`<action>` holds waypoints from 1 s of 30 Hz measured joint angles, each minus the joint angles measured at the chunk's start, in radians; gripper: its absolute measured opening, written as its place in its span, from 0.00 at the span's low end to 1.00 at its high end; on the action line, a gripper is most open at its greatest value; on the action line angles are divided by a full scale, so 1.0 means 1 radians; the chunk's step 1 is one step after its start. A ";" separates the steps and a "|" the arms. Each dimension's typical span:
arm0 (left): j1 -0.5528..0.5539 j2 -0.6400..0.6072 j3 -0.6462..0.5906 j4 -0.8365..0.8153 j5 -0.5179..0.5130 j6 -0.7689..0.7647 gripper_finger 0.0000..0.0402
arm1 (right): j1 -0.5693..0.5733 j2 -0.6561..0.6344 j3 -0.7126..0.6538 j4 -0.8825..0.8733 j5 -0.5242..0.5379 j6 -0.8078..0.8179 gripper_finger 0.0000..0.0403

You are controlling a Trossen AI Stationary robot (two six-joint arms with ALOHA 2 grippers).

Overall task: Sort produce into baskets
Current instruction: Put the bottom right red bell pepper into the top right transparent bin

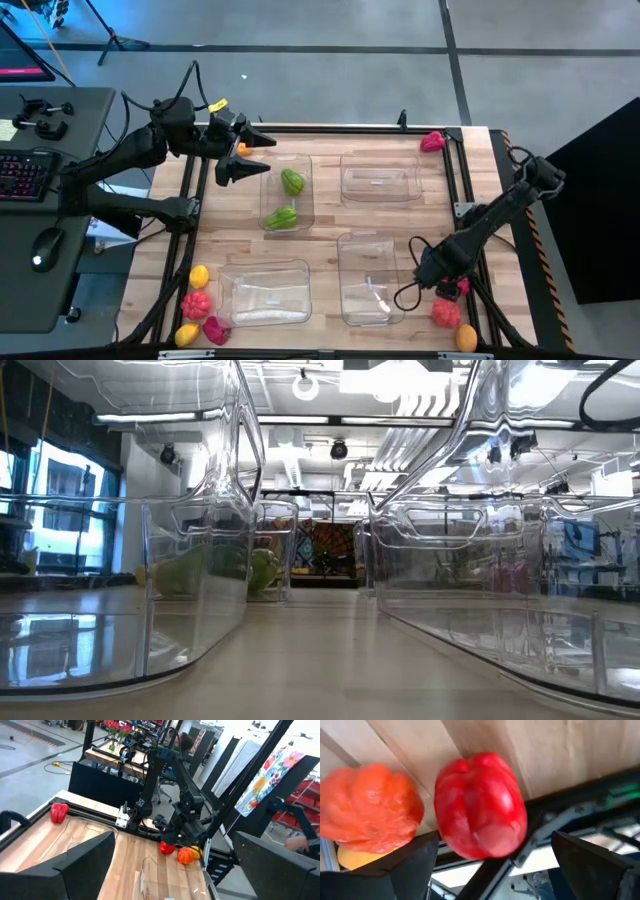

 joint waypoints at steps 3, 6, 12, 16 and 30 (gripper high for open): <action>0.000 0.000 0.000 0.000 0.000 -0.030 0.97 | 0.016 0.000 -0.039 0.066 -0.006 0.001 0.93; 0.000 0.000 0.000 0.003 -0.008 -0.048 0.97 | 0.031 0.006 -0.082 0.147 -0.009 0.032 0.93; 0.000 0.000 0.000 0.032 -0.033 -0.063 0.97 | 0.053 0.006 -0.159 0.208 -0.055 0.050 0.93; 0.000 0.000 0.000 0.032 -0.058 -0.063 0.97 | 0.058 0.006 -0.177 0.240 -0.052 0.050 0.92; 0.000 -0.002 0.000 0.034 -0.062 -0.038 0.97 | 0.013 -0.038 0.177 -0.064 0.230 0.047 0.67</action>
